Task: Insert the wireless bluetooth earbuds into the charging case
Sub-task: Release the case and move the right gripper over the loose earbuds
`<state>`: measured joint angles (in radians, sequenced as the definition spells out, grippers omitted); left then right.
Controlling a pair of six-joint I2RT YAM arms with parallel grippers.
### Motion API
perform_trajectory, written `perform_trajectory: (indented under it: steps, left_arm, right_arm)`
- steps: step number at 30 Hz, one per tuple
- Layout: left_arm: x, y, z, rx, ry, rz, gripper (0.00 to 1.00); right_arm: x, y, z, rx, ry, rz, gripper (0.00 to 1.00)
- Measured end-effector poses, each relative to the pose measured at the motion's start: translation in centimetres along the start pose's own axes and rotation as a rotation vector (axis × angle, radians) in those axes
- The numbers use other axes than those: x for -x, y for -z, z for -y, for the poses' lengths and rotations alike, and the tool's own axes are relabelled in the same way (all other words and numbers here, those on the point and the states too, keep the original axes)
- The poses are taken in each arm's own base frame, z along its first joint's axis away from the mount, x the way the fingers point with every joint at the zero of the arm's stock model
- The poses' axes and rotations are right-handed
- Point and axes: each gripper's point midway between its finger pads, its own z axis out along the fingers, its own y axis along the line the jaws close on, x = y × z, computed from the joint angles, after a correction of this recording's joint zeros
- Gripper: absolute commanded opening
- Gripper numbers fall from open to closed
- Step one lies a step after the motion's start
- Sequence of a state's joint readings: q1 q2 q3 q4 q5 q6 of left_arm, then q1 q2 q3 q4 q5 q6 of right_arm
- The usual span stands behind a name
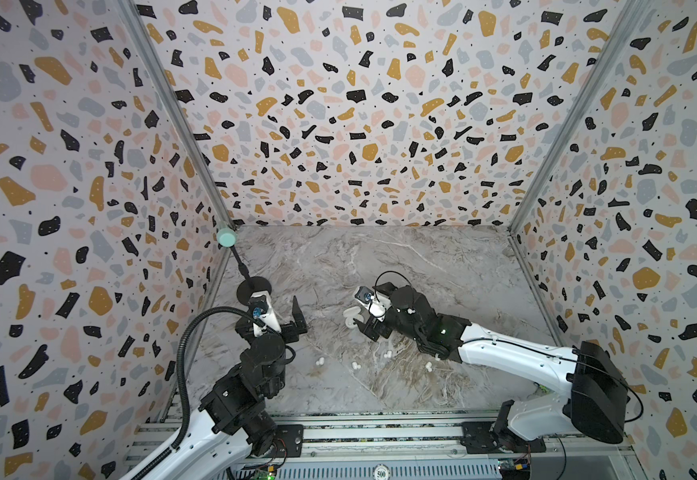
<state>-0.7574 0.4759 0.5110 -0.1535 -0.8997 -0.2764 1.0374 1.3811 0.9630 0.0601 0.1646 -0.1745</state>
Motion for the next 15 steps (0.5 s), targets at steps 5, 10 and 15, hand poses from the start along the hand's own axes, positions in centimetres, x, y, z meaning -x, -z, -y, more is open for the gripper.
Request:
perform_trajectory:
  steps: [5, 10, 15]
  left_arm:
    - [0.7, 0.4, -0.9, 0.037, 0.026, -0.008, 1.00]
    - [-0.3, 0.6, -1.5, 0.047, 0.029, -0.027, 1.00]
    - [-1.1, 0.6, -1.5, 0.044, 0.021, -0.036, 1.00]
  right_arm:
    - [-1.5, 1.6, -4.2, 0.030, -0.099, -0.100, 0.99]
    - [-4.4, 2.2, -8.6, 0.063, -0.185, -0.247, 0.99]
    - [-7.1, 1.5, -11.4, 0.076, -0.277, -0.372, 0.87]
